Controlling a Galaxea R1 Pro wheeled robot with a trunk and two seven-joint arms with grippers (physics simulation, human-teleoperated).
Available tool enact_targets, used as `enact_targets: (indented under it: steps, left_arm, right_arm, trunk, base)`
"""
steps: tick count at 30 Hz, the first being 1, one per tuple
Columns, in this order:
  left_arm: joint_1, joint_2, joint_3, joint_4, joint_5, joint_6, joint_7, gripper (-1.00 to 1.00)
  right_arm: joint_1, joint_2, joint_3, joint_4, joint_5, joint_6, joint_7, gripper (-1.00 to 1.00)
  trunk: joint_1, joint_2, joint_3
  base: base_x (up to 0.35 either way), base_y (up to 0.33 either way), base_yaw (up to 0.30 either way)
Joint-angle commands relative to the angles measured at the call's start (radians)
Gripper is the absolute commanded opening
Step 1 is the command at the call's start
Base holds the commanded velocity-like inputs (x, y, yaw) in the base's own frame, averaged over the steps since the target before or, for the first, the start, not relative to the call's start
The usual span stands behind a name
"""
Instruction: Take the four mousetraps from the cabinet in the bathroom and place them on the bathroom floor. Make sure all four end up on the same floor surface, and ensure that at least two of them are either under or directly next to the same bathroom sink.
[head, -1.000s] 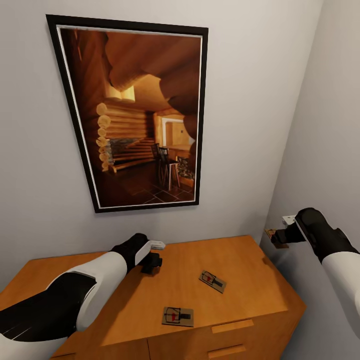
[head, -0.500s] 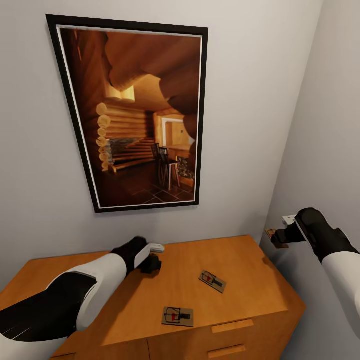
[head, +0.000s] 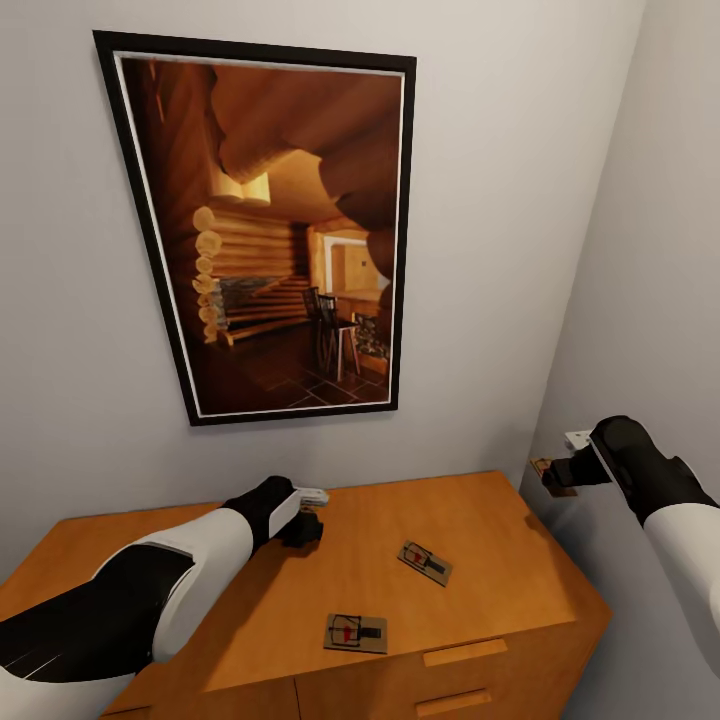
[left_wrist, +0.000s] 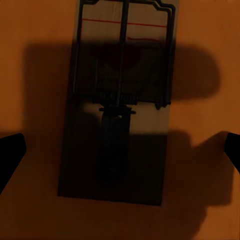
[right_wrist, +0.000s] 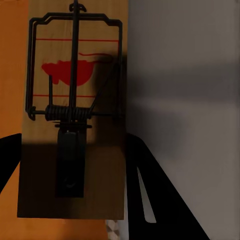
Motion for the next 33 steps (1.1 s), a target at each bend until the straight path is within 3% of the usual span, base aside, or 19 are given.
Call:
enact_targets:
  steps: [1,11,12,33]
  left_arm:
    - [0.0,0.0,-0.016,0.015,0.004,0.005,0.005,1.0]
    - [0.0,0.0,-0.016,0.016,0.005,0.005,0.005,1.0]
    - [0.0,0.0,-0.016,0.016,0.005,0.005,0.006,-1.0]
    - [0.001,0.0,-0.017,-0.014,-0.004,0.009,0.012,-1.0]
  right_arm:
    - [-0.001,-0.001,0.004,-0.001,0.008,0.003,0.008,-1.0]
    - [-0.001,-0.001,0.004,-0.001,0.008,0.003,0.007,-1.0]
    - [-0.001,-0.001,0.004,-0.001,0.008,0.003,0.007,-1.0]
    - [-0.001,-0.001,0.004,-0.001,0.008,0.003,0.008,-1.0]
  trunk:
    - [0.001,-0.001,-0.002]
    - [0.001,-0.001,-0.002]
    - [0.001,-0.001,-0.002]
    - [0.001,-0.001,-0.002]
  base:
    - [0.0,0.0,0.0]
    - [0.0,0.0,0.0]
    - [0.0,0.0,0.0]
    - [0.0,0.0,0.0]
